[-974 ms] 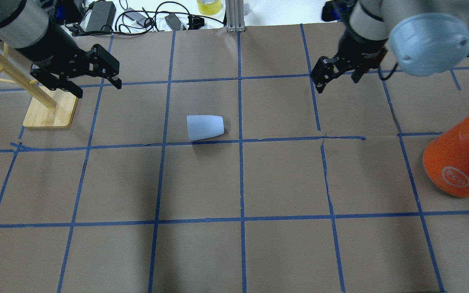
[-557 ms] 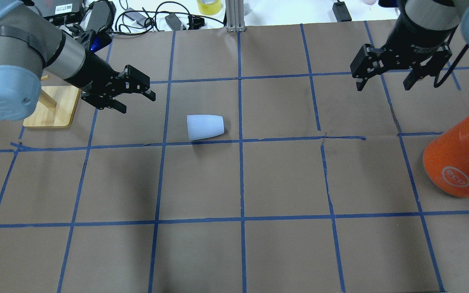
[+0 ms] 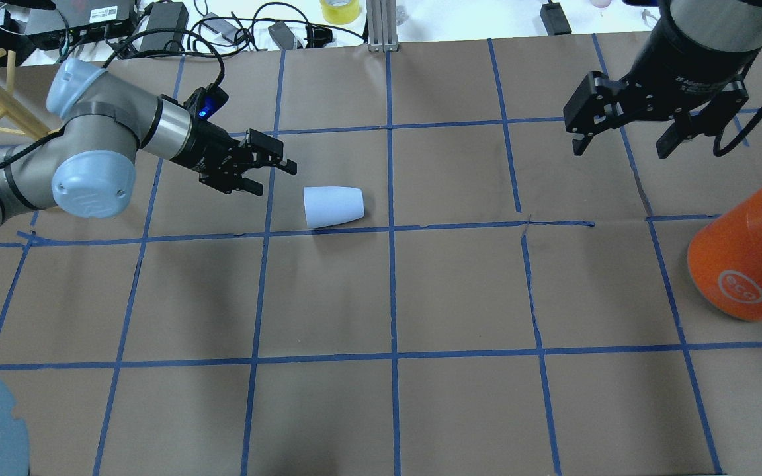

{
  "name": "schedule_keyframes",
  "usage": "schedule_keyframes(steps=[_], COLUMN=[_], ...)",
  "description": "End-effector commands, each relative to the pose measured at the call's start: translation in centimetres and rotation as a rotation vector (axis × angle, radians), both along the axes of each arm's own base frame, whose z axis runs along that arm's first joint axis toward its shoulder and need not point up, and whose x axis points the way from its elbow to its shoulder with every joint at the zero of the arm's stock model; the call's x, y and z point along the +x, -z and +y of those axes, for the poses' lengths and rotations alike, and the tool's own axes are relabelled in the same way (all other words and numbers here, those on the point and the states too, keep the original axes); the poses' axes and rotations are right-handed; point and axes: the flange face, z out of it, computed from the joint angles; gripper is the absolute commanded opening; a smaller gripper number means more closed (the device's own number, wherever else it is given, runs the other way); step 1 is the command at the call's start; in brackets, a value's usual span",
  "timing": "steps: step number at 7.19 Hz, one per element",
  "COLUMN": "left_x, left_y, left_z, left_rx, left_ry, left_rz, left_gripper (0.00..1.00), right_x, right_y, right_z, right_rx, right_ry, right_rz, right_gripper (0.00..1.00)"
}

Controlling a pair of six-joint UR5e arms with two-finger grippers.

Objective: Flip cup
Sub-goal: 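Raise the right gripper away while the left gripper reaches toward the cup, then grasp the lying cup's closed end with the left gripper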

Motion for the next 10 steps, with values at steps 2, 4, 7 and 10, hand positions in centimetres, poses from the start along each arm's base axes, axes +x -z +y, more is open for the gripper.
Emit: schedule_keyframes(steps=[2,4,7,10], left_x=[-0.6,-1.0,-2.5,-2.9], left_y=[4.9,6.7,7.9,8.1], left_z=[-1.2,-1.5,-0.9,-0.9], left_rx=[0.041,0.051,0.079,0.108], left_ry=[-0.013,-0.023,-0.026,-0.05], left_rz=[0.118,0.184,0.265,0.286], left_gripper=[1.0,1.0,1.0,0.68], right_x=[2.4,2.0,2.2,2.1], right_y=[3.0,3.9,4.1,4.2], right_z=[-1.3,-2.0,-3.8,-3.9], right_rx=[0.052,0.072,-0.015,-0.015], right_ry=[-0.003,0.008,0.015,0.02], right_rz=[0.005,0.002,-0.011,0.0], right_gripper=[1.0,1.0,1.0,1.0])
